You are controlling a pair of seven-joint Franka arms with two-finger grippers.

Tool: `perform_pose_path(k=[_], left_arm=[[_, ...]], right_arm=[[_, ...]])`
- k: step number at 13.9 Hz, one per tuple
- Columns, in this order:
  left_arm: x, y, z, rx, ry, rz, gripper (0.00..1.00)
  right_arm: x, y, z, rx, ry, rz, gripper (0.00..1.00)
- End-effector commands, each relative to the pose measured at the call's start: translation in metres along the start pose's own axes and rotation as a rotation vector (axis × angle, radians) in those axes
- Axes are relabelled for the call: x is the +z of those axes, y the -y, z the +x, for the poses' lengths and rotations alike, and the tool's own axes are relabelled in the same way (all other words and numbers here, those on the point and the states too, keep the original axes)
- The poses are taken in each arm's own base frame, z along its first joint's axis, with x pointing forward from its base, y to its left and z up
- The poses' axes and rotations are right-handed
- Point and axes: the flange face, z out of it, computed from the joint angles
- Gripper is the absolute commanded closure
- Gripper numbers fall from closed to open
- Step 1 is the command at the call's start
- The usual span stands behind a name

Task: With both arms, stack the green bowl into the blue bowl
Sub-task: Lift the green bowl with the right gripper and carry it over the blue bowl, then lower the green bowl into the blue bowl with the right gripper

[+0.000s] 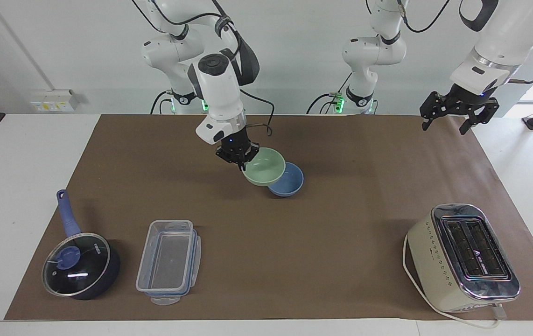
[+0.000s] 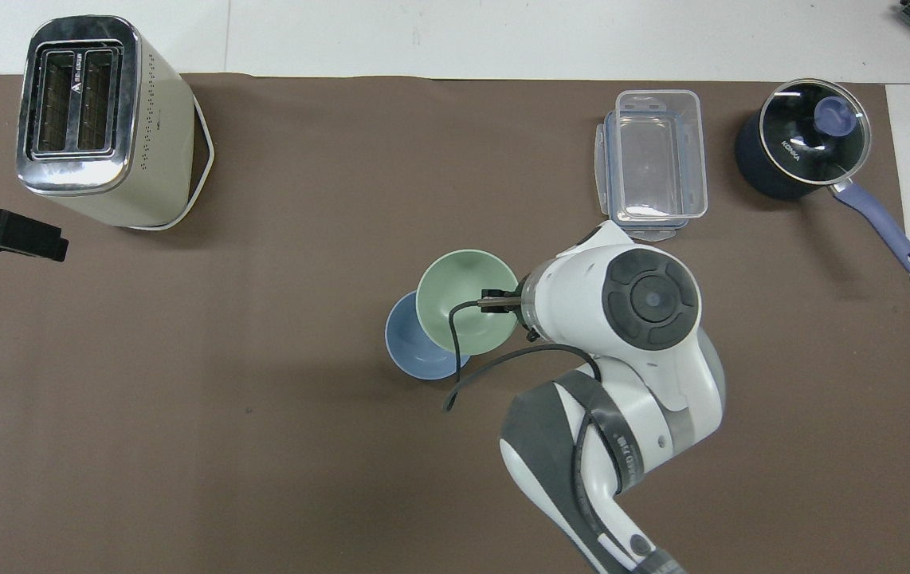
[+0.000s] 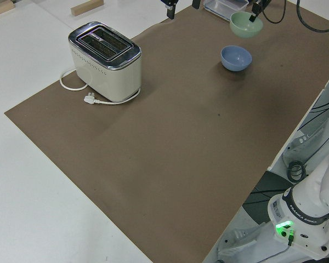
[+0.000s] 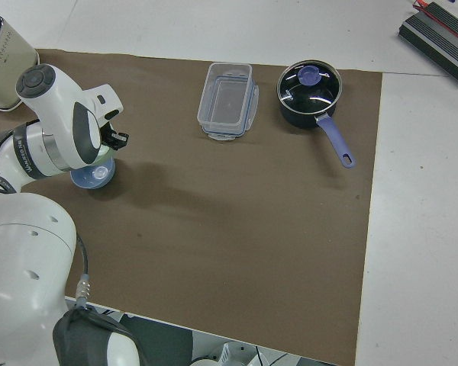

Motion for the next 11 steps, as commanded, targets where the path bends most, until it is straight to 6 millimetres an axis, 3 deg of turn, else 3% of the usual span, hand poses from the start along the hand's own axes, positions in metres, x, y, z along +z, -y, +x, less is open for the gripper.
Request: perform_pose_path(k=[1, 3, 8, 11], left_arm=[[-0.005, 0.004, -0.002, -0.001, 0.012, 0.009, 0.00], [-0.005, 0.005, -0.002, -0.003, 0.012, 0.009, 0.00], [-0.005, 0.004, -0.002, -0.001, 0.012, 0.009, 0.00], [-0.005, 0.004, -0.002, -0.001, 0.012, 0.009, 0.00]], right_arm=[[0.016, 0.023, -0.004, 0.004, -0.003, 0.023, 1.00], [0.030, 0.036, -0.014, 0.014, 0.002, 0.023, 1.00], [0.059, 0.040, -0.025, 0.004, 0.001, 0.019, 1.00], [0.064, 0.039, -0.027, 0.004, 0.000, 0.020, 1.00]])
